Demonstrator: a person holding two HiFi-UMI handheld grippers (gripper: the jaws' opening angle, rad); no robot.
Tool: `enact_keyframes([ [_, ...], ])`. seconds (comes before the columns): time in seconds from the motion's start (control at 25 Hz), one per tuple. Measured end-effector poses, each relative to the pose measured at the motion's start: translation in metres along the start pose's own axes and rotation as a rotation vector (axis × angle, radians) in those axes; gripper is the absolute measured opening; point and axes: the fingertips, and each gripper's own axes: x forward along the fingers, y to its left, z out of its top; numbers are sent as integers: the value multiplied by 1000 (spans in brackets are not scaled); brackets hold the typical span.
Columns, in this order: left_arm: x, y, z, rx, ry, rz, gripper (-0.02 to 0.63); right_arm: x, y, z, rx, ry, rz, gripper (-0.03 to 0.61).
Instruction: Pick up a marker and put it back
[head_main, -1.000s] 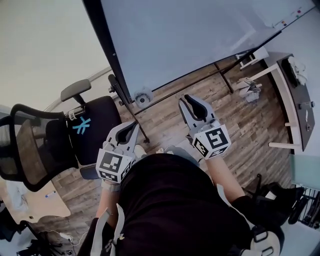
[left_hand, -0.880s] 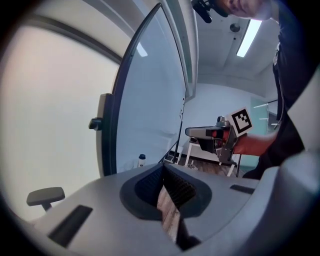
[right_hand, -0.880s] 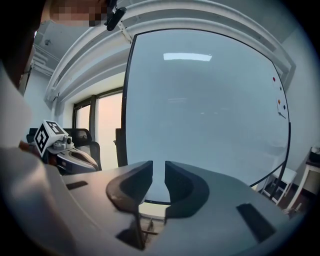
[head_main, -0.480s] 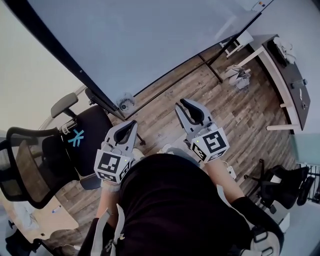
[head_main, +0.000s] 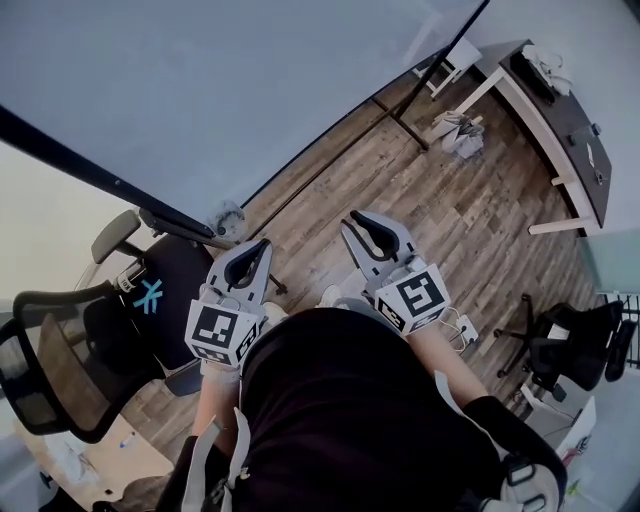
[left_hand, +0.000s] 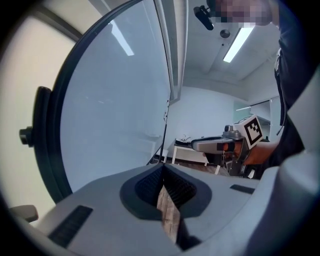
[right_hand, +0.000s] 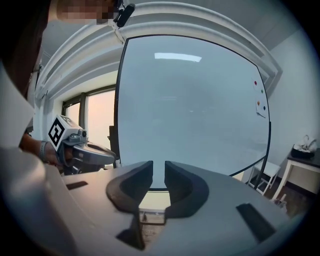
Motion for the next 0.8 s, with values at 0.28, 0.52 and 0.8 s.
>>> enact_keyframes([
  [0.28, 20, -12, 5, 15, 5, -40, 9, -16, -11, -9, 14, 9, -29, 81],
  [0.52, 32, -22, 11, 24, -2, -57, 9, -28, -25, -16, 26, 15, -53, 80],
  [0.8, 38, -30, 14, 38, 2, -63, 9, -36, -39, -14, 48, -4, -73, 80],
])
